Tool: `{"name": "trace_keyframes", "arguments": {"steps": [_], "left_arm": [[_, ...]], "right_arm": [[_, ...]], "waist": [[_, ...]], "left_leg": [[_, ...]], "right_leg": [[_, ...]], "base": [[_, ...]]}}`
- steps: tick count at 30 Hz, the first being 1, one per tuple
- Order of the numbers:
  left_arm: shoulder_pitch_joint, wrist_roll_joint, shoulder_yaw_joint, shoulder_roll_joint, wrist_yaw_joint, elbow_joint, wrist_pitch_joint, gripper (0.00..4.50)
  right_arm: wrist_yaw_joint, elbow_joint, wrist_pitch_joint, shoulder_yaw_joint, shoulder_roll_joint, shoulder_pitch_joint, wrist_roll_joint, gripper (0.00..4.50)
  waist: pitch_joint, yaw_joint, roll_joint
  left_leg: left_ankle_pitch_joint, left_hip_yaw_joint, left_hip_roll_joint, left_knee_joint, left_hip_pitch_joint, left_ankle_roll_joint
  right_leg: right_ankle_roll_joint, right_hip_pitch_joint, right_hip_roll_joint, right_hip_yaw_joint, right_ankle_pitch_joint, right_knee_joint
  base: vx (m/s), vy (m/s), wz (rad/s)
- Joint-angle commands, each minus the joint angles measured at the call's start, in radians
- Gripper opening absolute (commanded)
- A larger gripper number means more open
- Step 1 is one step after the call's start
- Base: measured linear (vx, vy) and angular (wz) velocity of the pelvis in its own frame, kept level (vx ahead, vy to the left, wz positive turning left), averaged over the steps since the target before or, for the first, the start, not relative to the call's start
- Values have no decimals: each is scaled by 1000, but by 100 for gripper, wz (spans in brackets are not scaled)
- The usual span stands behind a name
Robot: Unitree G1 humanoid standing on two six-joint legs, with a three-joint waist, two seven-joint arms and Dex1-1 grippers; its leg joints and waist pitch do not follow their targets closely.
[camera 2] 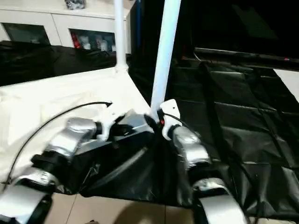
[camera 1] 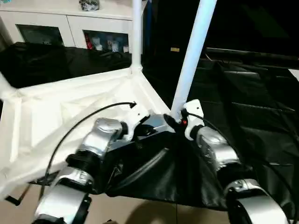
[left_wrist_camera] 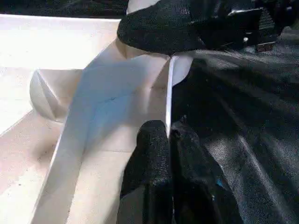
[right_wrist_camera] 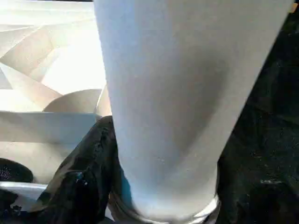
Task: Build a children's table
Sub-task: Rotate leg to tighten
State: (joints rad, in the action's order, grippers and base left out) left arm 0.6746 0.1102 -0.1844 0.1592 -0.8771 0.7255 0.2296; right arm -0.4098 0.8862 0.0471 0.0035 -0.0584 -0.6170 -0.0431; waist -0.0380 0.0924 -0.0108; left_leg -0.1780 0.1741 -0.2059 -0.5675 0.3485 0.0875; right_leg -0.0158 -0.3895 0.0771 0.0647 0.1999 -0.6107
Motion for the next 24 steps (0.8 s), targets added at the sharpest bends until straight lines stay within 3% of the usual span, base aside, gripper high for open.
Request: {"name": "trace_keyframes", "arguments": {"steps": [1,2,6,8,12,15,17,20,24], "left_arm": [[9,-22,-38,-79,20,-5,-14,0],[9,-22,-38,-79,20,-5,-14,0],[-5,-53,-38,-38,-69,-38,-24,0],[-7,-59,-38,-26,-96,-42,-35,0],[-24,-72,-56,33,-236,-69,-44,0],[-32,-85,-73,77,-340,-89,-55,0],[-36,-93,-79,100,-391,-100,-56,0],[-36,-98,-81,114,-419,-106,-50,0],[-30,-100,-84,161,-481,-106,-49,0]], "right_arm": [[-77,43,-19,72,105,9,8,302],[-77,43,-19,72,105,9,8,339],[-145,37,12,80,48,-4,14,361],[-186,37,17,82,31,-6,14,361],[-425,6,64,137,-47,10,15,361],[-604,-49,69,179,-99,37,0,361],[-698,-80,63,197,-125,51,-12,361],[-751,-101,54,208,-141,61,-22,361],[-922,-161,8,251,-200,87,-43,347]], "waist": [[46,1,4],[46,1,4],[47,-1,9],[50,-2,7],[54,0,5],[55,6,6],[52,11,4],[48,16,7],[48,25,4]], "left_leg": [[-254,-5,-22,70,-2,-17],[-256,-5,-23,71,-1,-19],[-276,-7,-24,73,-2,-15],[-243,-5,-23,69,1,-24],[-184,-2,-20,60,10,-61],[-147,2,-24,55,9,-86],[-164,2,-27,56,8,-97],[-210,2,-32,61,1,-78],[-219,0,-33,64,-1,-69]], "right_leg": [[-183,37,66,-46,234,86],[-185,38,66,-46,232,86],[-187,38,67,-45,242,87],[-207,42,64,-45,162,78],[-236,52,63,-43,66,67],[-262,52,59,-40,-4,59],[-262,50,61,-38,23,60],[-254,43,64,-41,115,70],[-245,43,63,-41,139,70]], "base": [[0,0,0],[0,0,0],[0,0,0],[0,0,0],[0,0,0],[0,0,0],[0,0,0],[0,0,0],[0,0,0]]}}
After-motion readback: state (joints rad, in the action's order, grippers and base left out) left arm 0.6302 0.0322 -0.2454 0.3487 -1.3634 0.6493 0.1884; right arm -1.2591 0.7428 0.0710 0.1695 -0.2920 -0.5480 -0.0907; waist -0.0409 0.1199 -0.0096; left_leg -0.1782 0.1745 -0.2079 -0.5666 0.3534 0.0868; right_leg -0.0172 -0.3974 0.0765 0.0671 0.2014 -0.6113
